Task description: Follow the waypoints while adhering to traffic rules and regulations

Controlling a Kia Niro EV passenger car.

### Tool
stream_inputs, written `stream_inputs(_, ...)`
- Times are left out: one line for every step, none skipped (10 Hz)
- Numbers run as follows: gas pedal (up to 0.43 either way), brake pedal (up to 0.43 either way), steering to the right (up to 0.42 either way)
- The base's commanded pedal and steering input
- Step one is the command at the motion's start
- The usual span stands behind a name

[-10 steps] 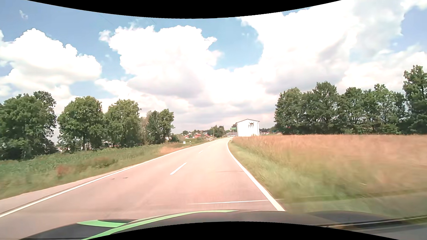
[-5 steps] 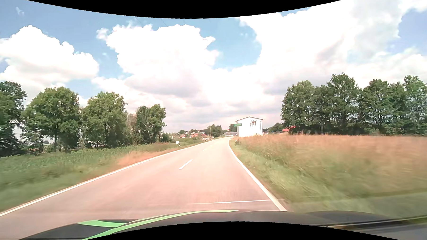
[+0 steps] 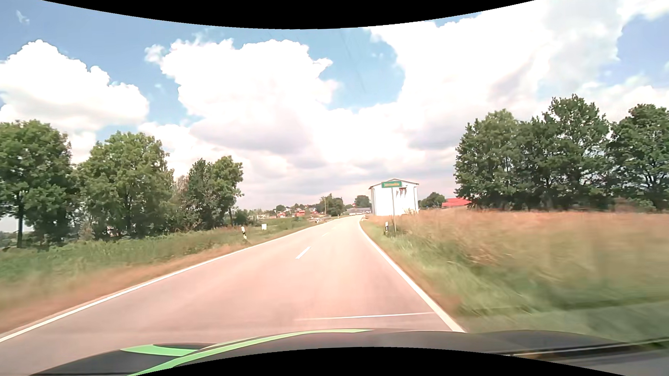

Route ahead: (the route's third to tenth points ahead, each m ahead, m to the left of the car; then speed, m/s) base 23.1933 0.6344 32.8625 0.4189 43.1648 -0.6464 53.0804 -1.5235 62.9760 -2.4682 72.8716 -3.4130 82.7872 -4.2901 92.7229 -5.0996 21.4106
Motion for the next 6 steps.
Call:
stream_inputs(0.110,0.000,0.007)
stream_inputs(0.110,0.000,0.008)
stream_inputs(0.110,0.000,0.009)
stream_inputs(0.110,0.000,0.009)
stream_inputs(0.110,0.000,0.012)
stream_inputs(0.110,0.000,0.012)
